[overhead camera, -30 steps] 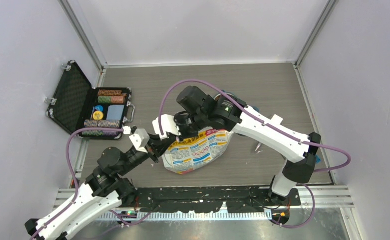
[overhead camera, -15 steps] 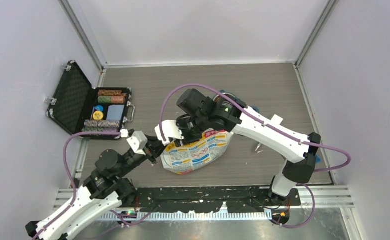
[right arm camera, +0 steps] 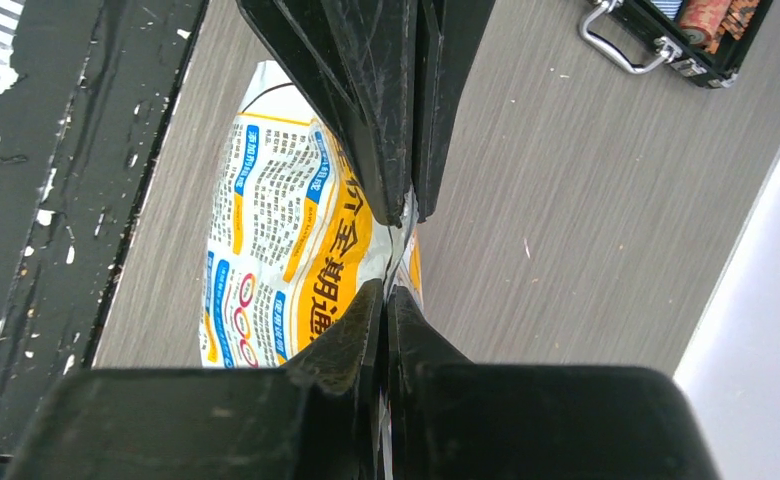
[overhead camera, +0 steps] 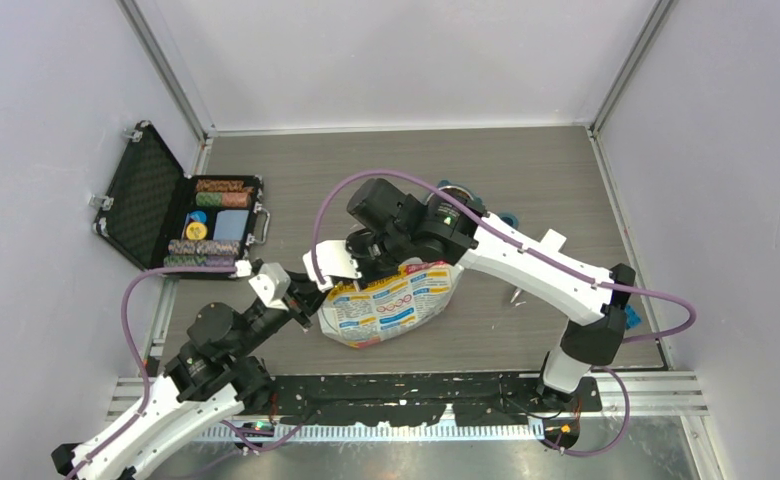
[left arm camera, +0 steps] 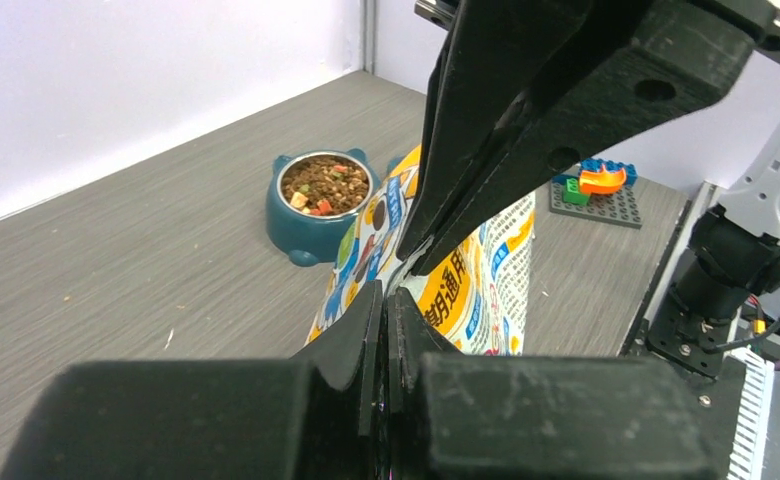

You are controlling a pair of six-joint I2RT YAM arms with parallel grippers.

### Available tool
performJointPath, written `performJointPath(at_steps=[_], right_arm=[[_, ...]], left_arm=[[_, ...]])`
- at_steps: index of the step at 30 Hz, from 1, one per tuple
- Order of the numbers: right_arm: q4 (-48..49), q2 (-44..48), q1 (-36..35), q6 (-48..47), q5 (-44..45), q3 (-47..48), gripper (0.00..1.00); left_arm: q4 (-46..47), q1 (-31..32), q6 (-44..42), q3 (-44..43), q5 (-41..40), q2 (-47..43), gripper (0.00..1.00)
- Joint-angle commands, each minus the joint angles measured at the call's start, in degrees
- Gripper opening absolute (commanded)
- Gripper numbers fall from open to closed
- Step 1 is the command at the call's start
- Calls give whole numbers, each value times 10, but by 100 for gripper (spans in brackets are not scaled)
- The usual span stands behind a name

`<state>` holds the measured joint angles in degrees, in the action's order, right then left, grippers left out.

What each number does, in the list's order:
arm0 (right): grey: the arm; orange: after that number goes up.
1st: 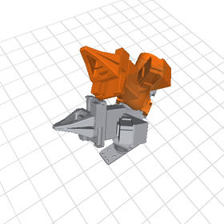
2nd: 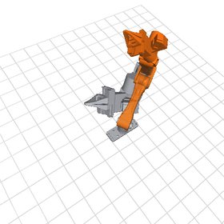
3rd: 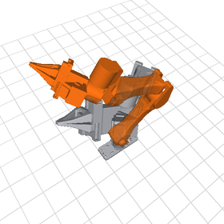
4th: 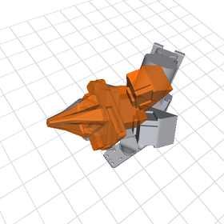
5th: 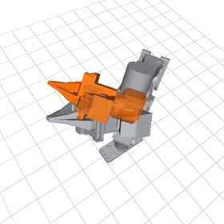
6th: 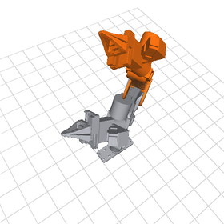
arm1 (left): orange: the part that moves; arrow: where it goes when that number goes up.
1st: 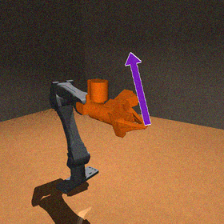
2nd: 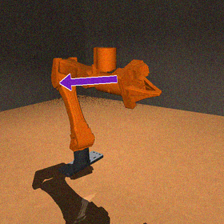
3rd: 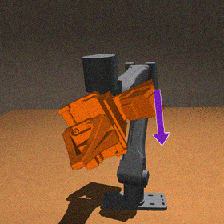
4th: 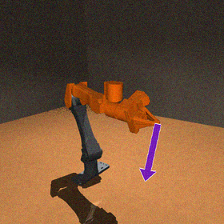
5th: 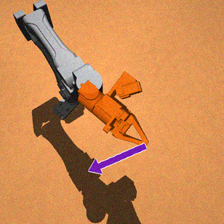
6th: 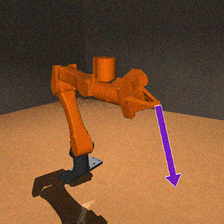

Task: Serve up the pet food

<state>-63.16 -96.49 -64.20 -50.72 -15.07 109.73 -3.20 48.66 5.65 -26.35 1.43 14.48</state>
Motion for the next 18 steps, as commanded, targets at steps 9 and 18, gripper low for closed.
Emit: performJointPath(at_steps=[9, 18], right_arm=[[-109, 18, 33, -7, 139, 13, 5], [-133, 58, 46, -6, 209, -26, 5]], left_arm=[[-8, -9, -7, -19, -255, -46, 0], [-16, -9, -14, -15, -297, -67, 0]])
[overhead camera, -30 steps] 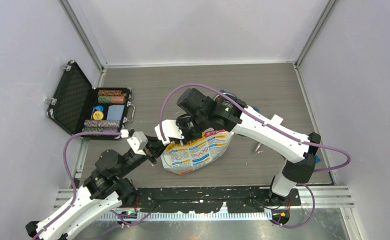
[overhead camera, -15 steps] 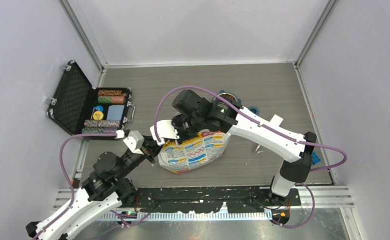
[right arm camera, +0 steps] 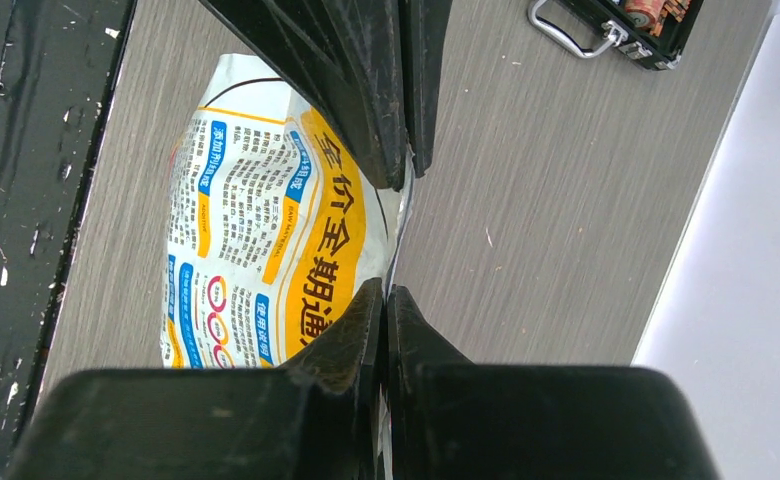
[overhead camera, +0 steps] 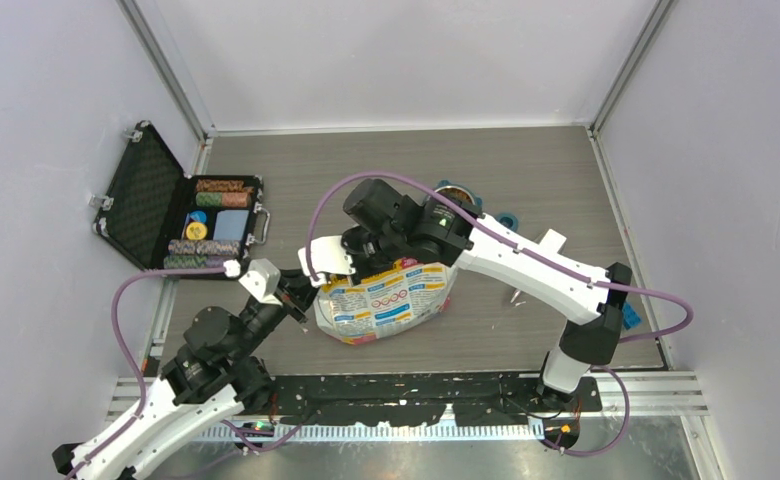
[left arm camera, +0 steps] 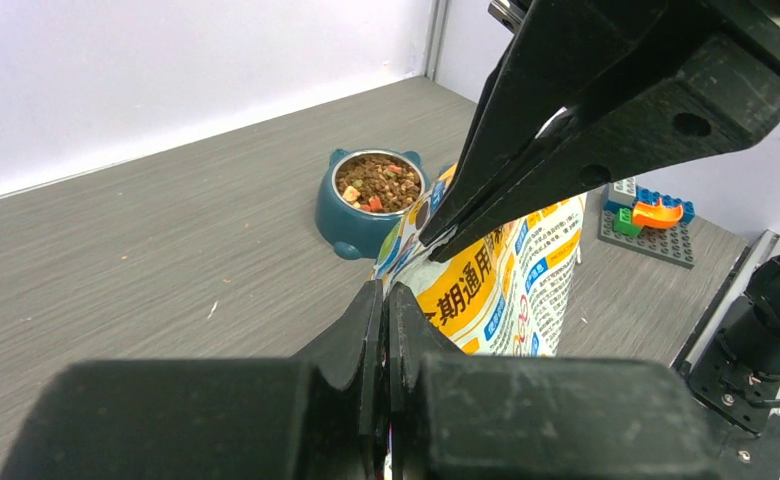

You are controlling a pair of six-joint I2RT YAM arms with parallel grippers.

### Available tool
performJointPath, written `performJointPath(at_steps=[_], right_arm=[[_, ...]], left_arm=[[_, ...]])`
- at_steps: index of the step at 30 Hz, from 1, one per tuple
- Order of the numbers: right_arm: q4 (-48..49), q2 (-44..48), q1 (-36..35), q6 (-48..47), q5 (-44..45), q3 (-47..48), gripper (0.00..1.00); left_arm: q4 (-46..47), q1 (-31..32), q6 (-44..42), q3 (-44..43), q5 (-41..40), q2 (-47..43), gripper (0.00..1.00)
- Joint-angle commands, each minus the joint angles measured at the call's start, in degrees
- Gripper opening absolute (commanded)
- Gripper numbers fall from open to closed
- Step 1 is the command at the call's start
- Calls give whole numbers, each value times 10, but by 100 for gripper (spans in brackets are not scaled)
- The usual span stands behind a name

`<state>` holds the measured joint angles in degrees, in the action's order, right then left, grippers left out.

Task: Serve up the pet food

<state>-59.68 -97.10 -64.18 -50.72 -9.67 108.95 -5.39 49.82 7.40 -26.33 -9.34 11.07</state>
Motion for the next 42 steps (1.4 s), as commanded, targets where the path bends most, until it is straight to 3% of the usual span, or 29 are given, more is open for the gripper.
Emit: performJointPath(at_steps=[1, 7, 12, 15, 16, 18, 19, 20, 32, 36, 38, 42], right_arm=[[-163, 72, 47, -5, 154, -21, 5], [-141, 102, 47, -9, 131, -32, 5], [-120, 111, 48, -6, 202, -71, 5], [-110, 109, 48, -7, 165, -61, 5], [-107, 108, 48, -9, 127, -55, 5], [-92, 107, 46, -16, 78, -46, 5], [-77, 107, 44, -17, 70, -47, 5], [-70, 109, 43, -18, 58, -48, 5], [-34, 116, 41, -21, 3, -41, 5], [-44, 101, 40, -18, -21, -27, 5], [-50, 94, 39, -19, -32, -25, 5], [-54, 83, 37, -19, -37, -10, 5]], left_arm=[[6, -20, -31, -15, -191, -32, 0], [0, -20, -33, -16, -176, -39, 0], [-1, -20, -34, -14, -183, -49, 0], [4, -20, -29, -10, -140, -54, 0], [15, -20, -25, -7, -102, -57, 10], [35, -20, -25, -3, -7, -53, 71], [43, -20, -26, -3, 35, -45, 94], [46, -20, -27, -9, 68, -32, 99], [66, -20, -118, -38, 198, 112, 99], [89, -20, -119, -47, 203, 143, 98], [100, -20, -121, -54, 214, 162, 90], [97, -20, -129, -74, 225, 202, 42]])
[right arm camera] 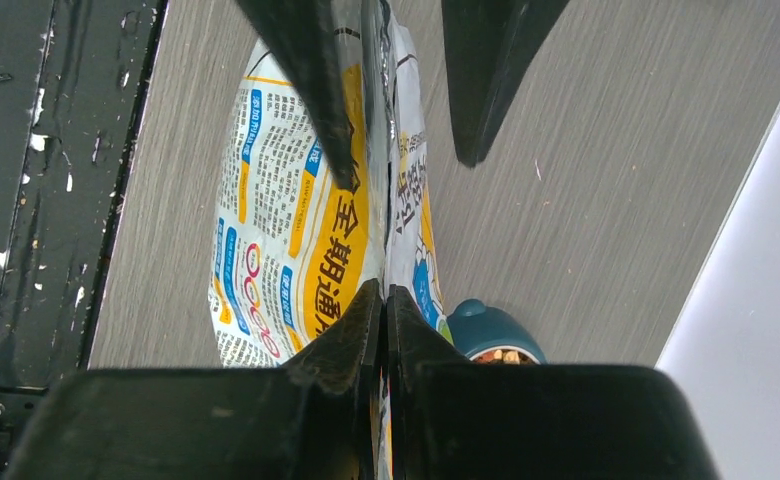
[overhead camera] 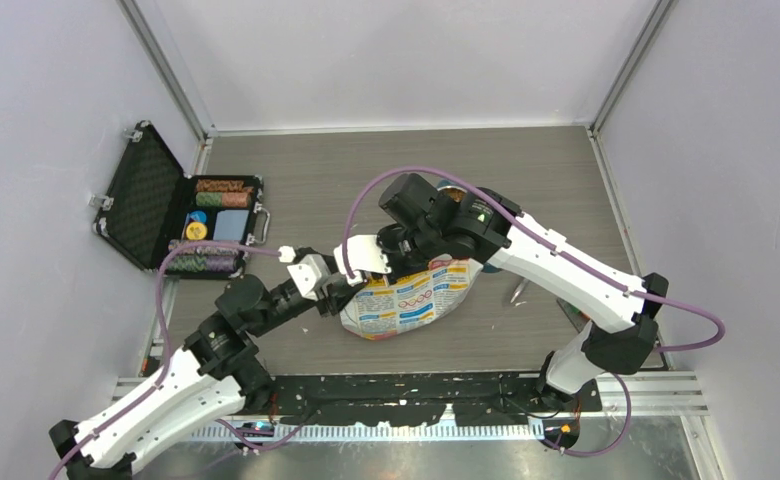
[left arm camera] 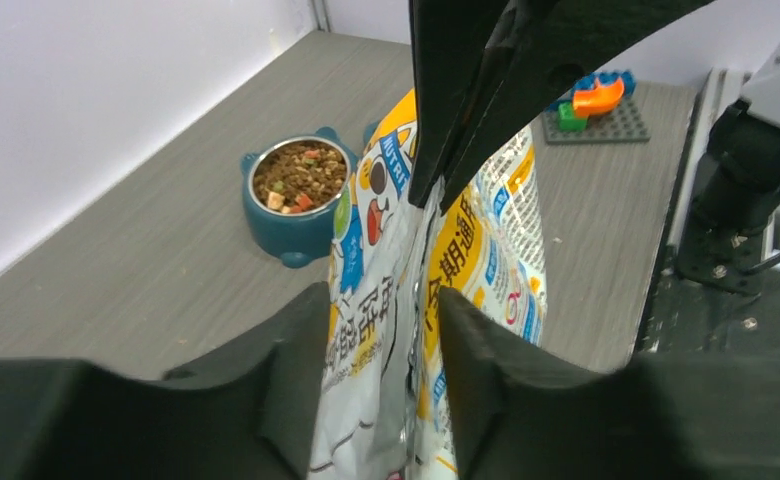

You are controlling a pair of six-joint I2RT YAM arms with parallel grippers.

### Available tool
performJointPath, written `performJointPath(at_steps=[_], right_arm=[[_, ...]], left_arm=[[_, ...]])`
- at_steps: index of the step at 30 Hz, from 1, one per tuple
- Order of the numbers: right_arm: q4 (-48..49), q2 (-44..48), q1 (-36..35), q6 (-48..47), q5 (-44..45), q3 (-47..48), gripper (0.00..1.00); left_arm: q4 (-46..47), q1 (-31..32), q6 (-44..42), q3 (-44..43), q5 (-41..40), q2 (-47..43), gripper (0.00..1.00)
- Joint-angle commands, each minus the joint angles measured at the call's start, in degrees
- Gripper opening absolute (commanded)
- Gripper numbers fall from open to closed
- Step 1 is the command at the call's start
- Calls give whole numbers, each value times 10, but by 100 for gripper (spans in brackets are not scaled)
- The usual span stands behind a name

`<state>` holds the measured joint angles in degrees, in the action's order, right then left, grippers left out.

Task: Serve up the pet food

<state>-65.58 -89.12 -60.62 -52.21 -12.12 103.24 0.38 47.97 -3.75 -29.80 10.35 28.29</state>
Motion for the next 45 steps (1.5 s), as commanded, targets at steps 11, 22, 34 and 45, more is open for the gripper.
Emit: performJointPath(at_steps=[11, 22, 34, 45], right_arm=[[10, 30, 3, -15, 68, -2, 43], [-17, 3, 2, -11, 45, 36, 26], [-45, -18, 1, -24, -8, 65, 5], [73, 25, -15, -28, 8, -26, 48]], left_arm=[[49, -2, -26, 14, -40, -59, 0], [38, -2, -36, 27, -54, -95, 0], [29, -2, -42, 28, -47, -115, 0], [33, -2, -29, 27, 5, -131, 0]])
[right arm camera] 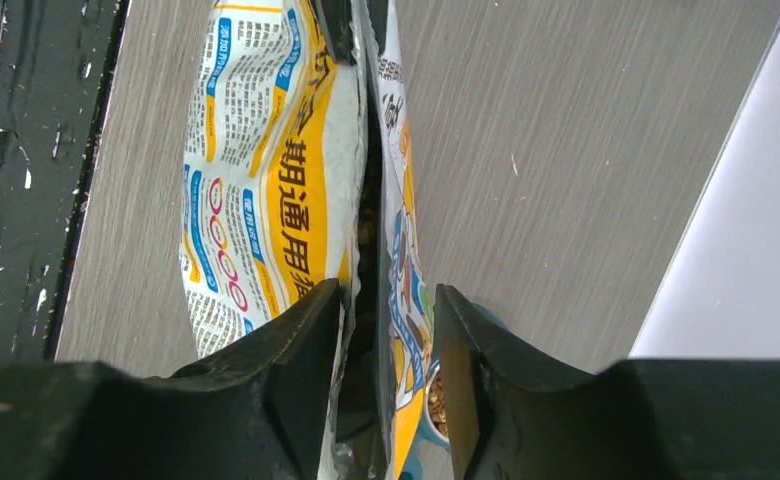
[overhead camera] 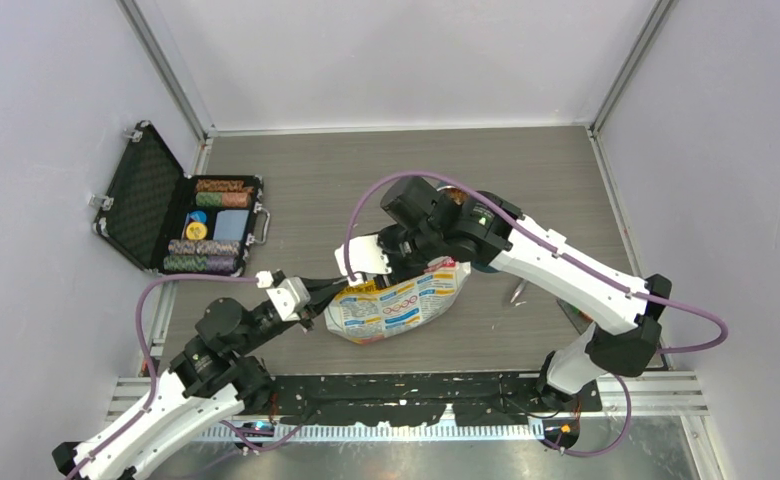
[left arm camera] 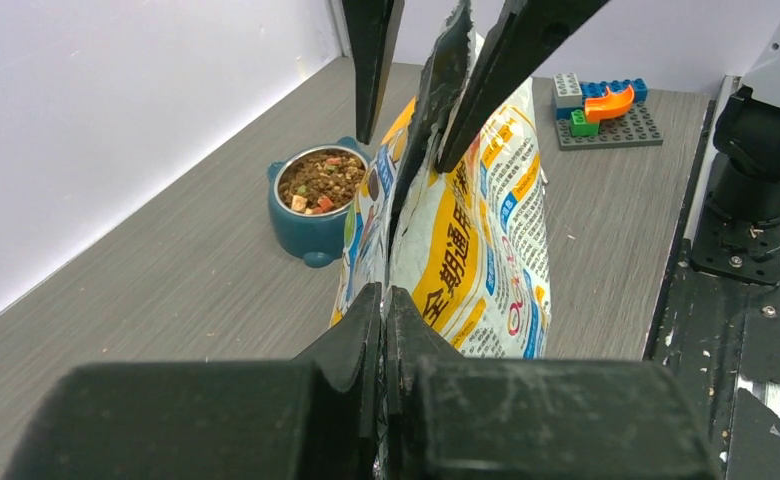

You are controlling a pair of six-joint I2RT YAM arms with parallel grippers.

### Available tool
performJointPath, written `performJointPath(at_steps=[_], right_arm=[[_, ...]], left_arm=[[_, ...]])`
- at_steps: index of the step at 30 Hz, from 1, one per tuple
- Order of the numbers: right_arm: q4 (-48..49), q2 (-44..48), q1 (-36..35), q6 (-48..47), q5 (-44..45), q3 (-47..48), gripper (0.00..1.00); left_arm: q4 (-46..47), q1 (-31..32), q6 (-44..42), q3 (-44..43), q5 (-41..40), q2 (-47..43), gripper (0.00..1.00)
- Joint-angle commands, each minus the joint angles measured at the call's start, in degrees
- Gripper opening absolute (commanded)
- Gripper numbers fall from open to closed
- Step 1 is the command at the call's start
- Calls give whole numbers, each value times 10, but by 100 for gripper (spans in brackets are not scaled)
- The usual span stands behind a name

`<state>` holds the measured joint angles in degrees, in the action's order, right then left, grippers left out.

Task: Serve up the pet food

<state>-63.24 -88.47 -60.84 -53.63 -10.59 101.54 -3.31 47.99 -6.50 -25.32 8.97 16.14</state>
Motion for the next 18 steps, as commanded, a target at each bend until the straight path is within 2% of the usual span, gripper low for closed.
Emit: performJointPath(at_steps=[1, 3, 4, 5, 6, 8, 14, 18], right_arm=[[43, 10, -19, -15, -9, -3, 48], [28, -7, -25, -15, -6, 14, 42], [21, -14, -26, -13, -5, 22, 36], [5, -28, -27, -11, -4, 41, 24], [-6, -35, -27, -10, -4, 51, 17], [-23, -53, -27, -5, -1, 74, 7], [-55, -71, -27, -7, 34, 87, 5], [-50, -60, -26, 7, 109, 67, 5]], left_arm=[[70, -2, -1, -19, 22, -7, 0], [70, -2, -1, -21, 24, -1, 0], [70, -2, -2, -21, 23, 1, 0], [70, -2, -2, -21, 20, 2, 0], [70, -2, -2, -21, 18, 2, 0], [70, -2, -2, -21, 18, 0, 0], [69, -2, -2, -12, -27, -24, 0], [62, -2, 5, -7, -120, -45, 0]])
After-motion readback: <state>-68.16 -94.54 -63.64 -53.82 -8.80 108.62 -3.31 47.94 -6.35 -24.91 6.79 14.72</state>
